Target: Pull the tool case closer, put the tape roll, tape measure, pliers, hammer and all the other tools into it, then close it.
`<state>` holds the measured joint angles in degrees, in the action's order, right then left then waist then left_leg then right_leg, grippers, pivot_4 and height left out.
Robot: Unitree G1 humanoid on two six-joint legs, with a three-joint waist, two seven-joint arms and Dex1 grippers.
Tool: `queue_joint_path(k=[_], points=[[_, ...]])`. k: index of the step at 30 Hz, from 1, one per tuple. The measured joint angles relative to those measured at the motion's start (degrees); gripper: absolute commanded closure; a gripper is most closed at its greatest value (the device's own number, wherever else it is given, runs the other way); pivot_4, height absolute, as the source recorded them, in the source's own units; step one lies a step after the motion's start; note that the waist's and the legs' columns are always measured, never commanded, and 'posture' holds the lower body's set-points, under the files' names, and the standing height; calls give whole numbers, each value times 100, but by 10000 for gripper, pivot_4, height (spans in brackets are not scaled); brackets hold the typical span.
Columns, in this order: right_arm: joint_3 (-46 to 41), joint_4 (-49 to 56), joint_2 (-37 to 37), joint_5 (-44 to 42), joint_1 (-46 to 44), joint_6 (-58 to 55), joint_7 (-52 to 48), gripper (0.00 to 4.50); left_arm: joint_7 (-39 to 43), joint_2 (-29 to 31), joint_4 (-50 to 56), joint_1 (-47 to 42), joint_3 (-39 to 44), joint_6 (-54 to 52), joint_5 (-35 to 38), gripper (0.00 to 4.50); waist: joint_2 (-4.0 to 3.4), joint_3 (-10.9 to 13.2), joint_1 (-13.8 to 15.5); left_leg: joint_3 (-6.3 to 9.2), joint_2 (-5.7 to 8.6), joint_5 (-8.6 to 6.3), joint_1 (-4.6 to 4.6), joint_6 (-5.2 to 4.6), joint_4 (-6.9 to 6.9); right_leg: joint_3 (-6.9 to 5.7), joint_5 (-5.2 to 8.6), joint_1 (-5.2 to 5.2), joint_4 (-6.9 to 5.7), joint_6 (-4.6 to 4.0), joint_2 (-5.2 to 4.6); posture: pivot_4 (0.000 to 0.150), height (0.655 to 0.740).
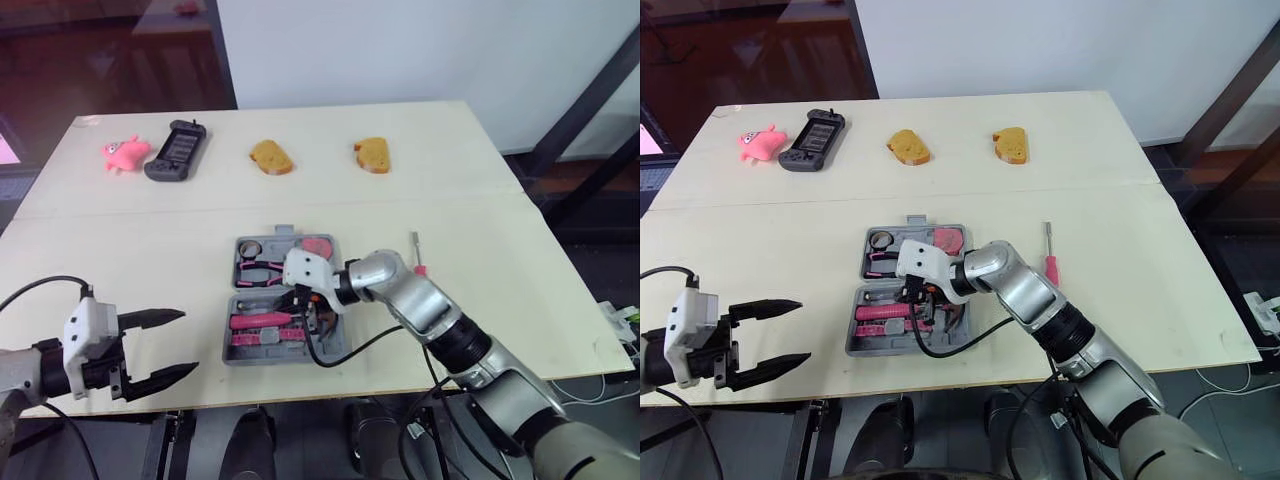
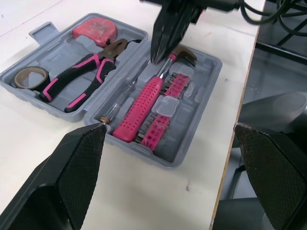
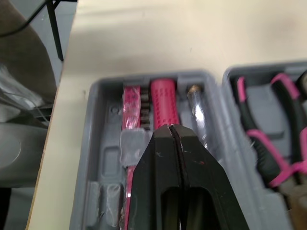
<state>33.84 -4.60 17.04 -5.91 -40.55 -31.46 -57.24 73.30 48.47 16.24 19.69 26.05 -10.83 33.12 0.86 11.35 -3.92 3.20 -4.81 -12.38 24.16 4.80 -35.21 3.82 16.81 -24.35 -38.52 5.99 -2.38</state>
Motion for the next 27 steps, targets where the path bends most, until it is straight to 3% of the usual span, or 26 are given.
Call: queue_joint_path(k=[13, 17, 27], points=[[122, -1242, -418, 456, 37, 814, -40, 44649, -97, -43, 10, 198, 2, 47, -16, 0, 7, -6, -8, 0, -1, 0, -36, 0, 8, 0, 0, 29, -1, 0, 2, 1500, 7400], [137, -1318, -451, 525, 37, 799, -73, 44649, -113, -44, 10, 203, 2, 61, -17, 0, 8, -9, -7, 0, -1, -1, -88, 0, 16, 0, 4, 85, 8, -2, 2, 1500, 7400], [-158, -1637, -693, 480, 89, 460, -198, 44649, -131, -49, 9, 233, 1, 112, -19, 0, 17, -59, -7, 0, -1, -2, -108, 0, 19, 0, 6, 104, 10, -5, 2, 1500, 7400]])
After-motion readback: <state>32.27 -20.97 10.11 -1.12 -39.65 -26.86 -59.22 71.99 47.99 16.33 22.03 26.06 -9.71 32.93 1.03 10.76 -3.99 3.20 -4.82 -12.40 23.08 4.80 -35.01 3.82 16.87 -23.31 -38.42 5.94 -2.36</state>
